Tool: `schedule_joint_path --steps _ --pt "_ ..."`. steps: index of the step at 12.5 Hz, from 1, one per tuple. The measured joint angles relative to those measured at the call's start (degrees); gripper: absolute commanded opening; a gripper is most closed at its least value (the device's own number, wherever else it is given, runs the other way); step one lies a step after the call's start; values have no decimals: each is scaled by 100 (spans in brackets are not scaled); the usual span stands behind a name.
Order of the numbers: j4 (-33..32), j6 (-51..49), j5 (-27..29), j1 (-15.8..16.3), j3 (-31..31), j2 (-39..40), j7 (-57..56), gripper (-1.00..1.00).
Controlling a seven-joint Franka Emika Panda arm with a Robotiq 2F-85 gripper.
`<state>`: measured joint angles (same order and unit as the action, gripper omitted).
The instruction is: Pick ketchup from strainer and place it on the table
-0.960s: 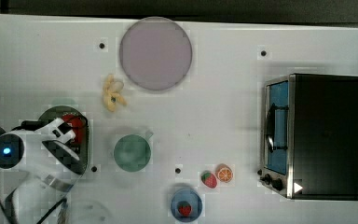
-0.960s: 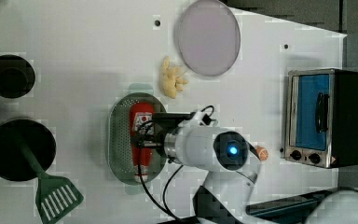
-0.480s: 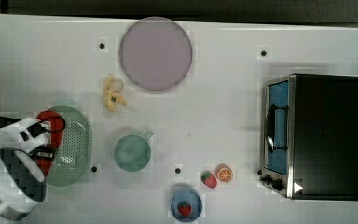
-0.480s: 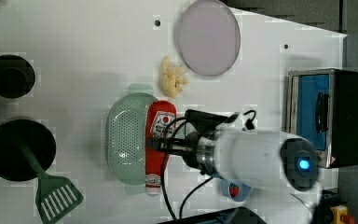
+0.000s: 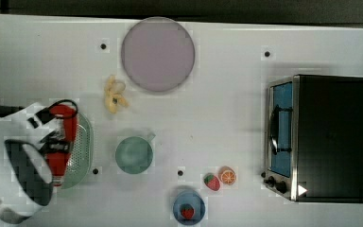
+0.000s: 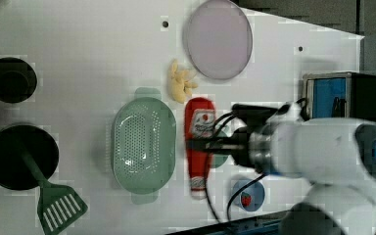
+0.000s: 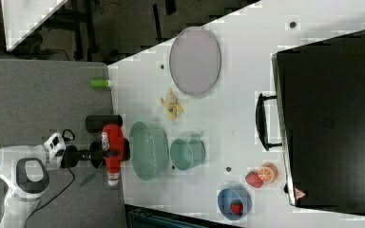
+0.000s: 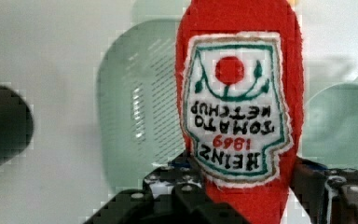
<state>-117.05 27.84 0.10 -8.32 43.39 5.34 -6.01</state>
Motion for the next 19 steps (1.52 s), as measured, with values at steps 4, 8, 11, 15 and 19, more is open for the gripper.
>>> schedule_joint_path --steps 4,8,11,15,19 --pt "101 -164 54 -451 -725 -311 -1154 13" --pt "190 -175 77 -896 -1774 -495 -2479 13" --pt "157 -176 60 -1081 -2582 -473 -2977 13" --pt "-313 -57 33 -1311 -3044 -465 -3220 13" --pt "-1231 797 17 -1257 -2987 -336 -3223 13"
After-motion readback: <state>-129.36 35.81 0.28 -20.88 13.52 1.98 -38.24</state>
